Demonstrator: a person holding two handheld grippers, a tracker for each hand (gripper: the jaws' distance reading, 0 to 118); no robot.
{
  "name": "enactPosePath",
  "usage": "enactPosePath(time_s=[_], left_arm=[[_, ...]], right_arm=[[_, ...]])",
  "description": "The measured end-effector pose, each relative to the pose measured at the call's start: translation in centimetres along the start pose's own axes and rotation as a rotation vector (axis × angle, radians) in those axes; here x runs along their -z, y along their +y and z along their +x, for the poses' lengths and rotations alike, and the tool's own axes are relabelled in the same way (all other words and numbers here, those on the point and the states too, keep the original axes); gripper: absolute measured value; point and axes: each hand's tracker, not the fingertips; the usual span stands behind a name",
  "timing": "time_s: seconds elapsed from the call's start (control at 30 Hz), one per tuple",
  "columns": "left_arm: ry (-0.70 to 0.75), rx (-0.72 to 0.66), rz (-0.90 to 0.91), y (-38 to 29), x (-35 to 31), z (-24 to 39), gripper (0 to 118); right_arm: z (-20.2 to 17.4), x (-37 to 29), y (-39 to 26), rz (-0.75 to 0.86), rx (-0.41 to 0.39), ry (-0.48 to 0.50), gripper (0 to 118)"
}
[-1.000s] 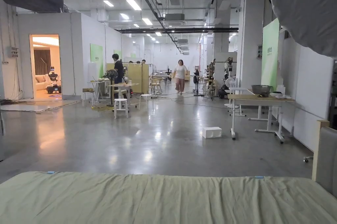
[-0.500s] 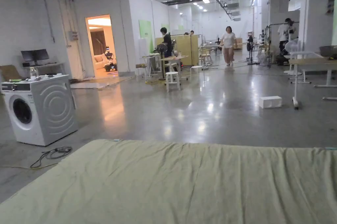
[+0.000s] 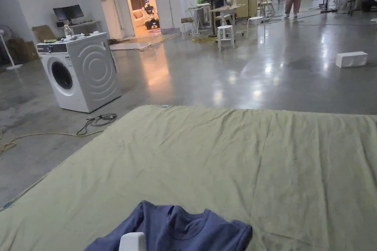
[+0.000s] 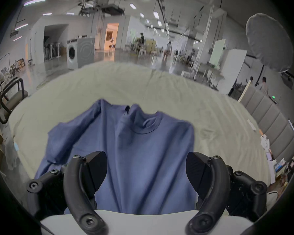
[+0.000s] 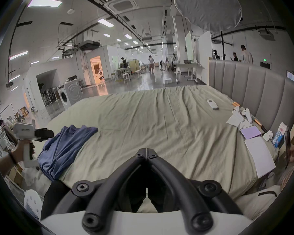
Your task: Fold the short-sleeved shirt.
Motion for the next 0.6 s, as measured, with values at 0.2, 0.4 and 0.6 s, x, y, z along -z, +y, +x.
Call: enactPosePath(time_s=[0.2,0.4,0.6], left_arm=[[0.040,-0.049,-0.130,-0.3,9.5,-1.5,87],[0.116,0.104,-0.174,-1.3,11.4,-0.5,80],[0.147,0.183,-0.248,0.0,12.0,1.7,8]], right_arm=[[0.8,1.3,-1.1,-0.106,0.126,-0.016,0],[1.4,2.3,-1.9,-0.171,0.108,-0.062,0],[1.8,2.1,-2.1,-0.193,0.121,-0.049,0]])
